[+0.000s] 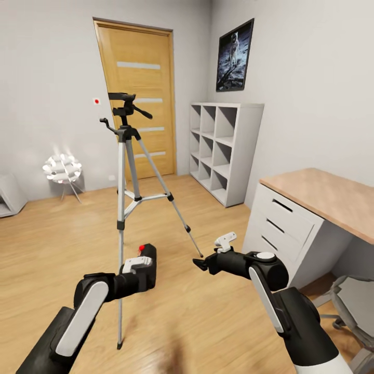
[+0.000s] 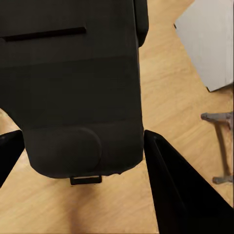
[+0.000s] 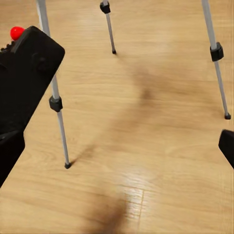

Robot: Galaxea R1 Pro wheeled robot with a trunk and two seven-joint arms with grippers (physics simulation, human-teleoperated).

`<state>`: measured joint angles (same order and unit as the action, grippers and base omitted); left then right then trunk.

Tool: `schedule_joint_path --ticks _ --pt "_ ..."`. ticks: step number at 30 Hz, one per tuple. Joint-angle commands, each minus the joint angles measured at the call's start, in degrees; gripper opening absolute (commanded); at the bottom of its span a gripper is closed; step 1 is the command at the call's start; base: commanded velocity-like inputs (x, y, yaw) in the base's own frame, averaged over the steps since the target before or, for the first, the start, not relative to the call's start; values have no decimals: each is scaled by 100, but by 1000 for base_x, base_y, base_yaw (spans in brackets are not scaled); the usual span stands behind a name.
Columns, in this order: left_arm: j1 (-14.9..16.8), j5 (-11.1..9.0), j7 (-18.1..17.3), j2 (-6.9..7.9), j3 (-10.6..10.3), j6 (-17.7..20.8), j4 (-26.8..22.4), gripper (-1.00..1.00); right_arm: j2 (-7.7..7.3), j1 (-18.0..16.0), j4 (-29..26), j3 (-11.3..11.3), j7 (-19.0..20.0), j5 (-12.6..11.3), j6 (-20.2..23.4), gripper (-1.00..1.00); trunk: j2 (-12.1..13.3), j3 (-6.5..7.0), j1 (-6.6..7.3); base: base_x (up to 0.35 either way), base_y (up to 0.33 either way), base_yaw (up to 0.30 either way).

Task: Attach the digital camera to the camera tripod in the bedroom.

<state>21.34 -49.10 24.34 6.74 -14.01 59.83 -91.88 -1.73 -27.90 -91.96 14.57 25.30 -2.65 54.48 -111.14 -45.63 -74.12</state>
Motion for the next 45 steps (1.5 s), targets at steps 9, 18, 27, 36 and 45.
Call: schedule_joint_path --ticks 9,18,27,36,45 --pt "921 -2019 50 407 32 17 -19 -100 4 -20 127 -3 -13 -34 27 100 360 156 199 0 0 0" --pt "1290 -2726 68 675 294 17 -23 -100 -15 -22 93 -14 -16 -42 24 100 721 321 397 0 0 35" --pt "1309 -3762 50 1580 344 17 -24 -100 -26 -41 -34 -10 -4 -40 27 100 1082 489 594 0 0 246" --pt "1287 -3881 58 1682 357 17 -23 -100 -26 -43 -41 3 -2 -42 29 100 1443 651 792 0 0 288" --pt "1130 -3859 122 1889 367 17 -23 -100 -18 -154 -45 29 6 0 45 100 1804 813 990 0 0 291"
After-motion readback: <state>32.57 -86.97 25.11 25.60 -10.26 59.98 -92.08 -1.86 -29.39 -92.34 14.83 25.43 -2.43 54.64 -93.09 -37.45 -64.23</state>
